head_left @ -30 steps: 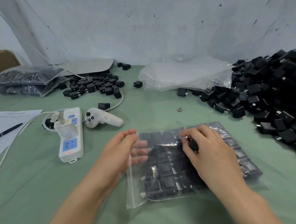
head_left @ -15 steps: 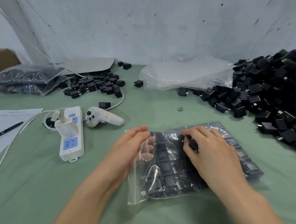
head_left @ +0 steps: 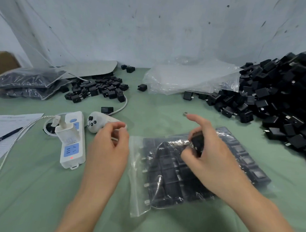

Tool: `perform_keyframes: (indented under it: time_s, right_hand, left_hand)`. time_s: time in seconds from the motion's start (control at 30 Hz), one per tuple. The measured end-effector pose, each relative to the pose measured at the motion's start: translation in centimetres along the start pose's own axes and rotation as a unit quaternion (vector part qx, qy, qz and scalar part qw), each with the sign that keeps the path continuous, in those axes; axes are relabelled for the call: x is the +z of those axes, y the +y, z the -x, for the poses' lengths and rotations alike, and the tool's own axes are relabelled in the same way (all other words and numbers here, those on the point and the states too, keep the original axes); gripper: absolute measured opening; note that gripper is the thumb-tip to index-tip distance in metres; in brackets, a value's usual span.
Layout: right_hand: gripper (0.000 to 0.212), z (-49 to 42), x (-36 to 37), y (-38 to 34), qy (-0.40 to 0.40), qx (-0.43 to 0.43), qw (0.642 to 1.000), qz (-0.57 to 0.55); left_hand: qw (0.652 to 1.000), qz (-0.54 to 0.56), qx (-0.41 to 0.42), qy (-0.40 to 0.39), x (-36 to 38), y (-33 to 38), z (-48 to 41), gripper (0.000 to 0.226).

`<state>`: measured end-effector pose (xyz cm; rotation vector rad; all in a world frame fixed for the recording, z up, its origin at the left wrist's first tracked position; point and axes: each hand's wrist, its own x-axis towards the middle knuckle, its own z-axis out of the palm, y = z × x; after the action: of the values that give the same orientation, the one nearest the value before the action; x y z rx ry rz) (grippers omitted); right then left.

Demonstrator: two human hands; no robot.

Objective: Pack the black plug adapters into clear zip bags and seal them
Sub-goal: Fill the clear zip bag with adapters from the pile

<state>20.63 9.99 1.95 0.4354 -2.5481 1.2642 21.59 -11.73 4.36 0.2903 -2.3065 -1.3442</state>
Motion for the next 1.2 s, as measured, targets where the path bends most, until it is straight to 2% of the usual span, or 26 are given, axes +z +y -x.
perform_keyframes:
  time_s: [0.03, 0.1, 0.17, 0.23, 0.37, 0.53, 0.63, 0.73, 0.8, 0.87, 0.9, 0.93, 0.97, 1.03, 1.2]
  right_hand:
    - [0.07, 0.2, 0.3, -0.3, -0.026, -0.011, 1.0, 0.006]
    - [0.08, 0.3, 0.9, -0.9, -0.056, -0.036, 0.998, -0.004]
    - [0.08, 0.4, 1.4, -1.1, -0.067, -0.054, 0.995, -0.047]
    - [0.073, 0.5, 1.6, -1.2, -0.067, -0.061, 0.993, -0.08]
    - [0.056, 0.7, 1.5, -1.2, -0.063, -0.059, 0.992, -0.096]
    - [0.059, 0.7, 0.8, -1.8, -0.115, -0.091, 0.988, -0.055]
    - [0.065, 0.9, 0.5, -2.4, -0.17, -0.096, 0.981, -0.015]
    - [0.071, 0.9, 0.4, -2.7, -0.174, -0.106, 0.979, 0.008]
    - [0.073, 0.8, 0.4, -2.5, -0.144, -0.103, 0.984, 0.027]
    - [0.07, 0.6, 0.2, -2.0, -0.095, -0.09, 0.99, 0.055]
    - [0.065, 0.5, 0.0, -1.6, -0.067, -0.083, 0.992, 0.071]
    - [0.057, 0.3, -0.2, -1.3, -0.044, -0.075, 0.993, 0.085]
    - [0.048, 0.2, -0.4, -0.9, -0.023, -0.064, 0.993, 0.099]
    - [0.039, -0.1, -0.7, -0.2, 0.01, -0.038, 0.99, 0.137]
    - [0.029, -0.1, -0.6, 0.2, 0.058, 0.02, 0.976, 0.208]
  left_hand:
    - [0.999, 0.015, 0.039, -0.008, 0.1, 0.6, 0.5, 0.014]
    - [0.989, 0.098, 0.054, -0.096, 0.9, 1.7, 1.7, 0.012]
    - [0.973, 0.133, 0.039, -0.184, 1.9, 2.4, 2.6, 0.012]
    - [0.96, 0.167, 0.022, -0.225, 2.5, 2.7, 3.1, 0.013]
    - [0.921, 0.272, -0.043, -0.274, 2.1, 2.8, 2.8, 0.016]
    - [0.851, 0.339, -0.181, -0.357, 1.5, 2.8, 2.5, 0.044]
    - [0.832, 0.322, -0.207, -0.401, 1.2, 2.4, 2.3, 0.05]
    - [0.838, 0.318, -0.191, -0.401, 0.9, 1.8, 2.1, 0.055]
    - [0.858, 0.332, -0.174, -0.351, 0.1, 1.6, 1.4, 0.049]
    - [0.913, 0.283, -0.157, -0.247, -1.2, 0.7, 0.2, 0.045]
    - [0.948, 0.212, -0.149, -0.186, -2.0, -0.2, -0.4, 0.04]
    - [0.971, 0.133, -0.15, -0.13, -2.8, -1.1, -0.9, 0.035]
    - [0.979, 0.076, -0.163, -0.096, -3.5, -2.0, -1.2, 0.032]
    - [0.975, 0.053, -0.188, -0.102, -4.1, -3.2, -1.0, 0.032]
    - [0.948, 0.1, -0.182, -0.242, -3.0, -3.3, -0.2, 0.031]
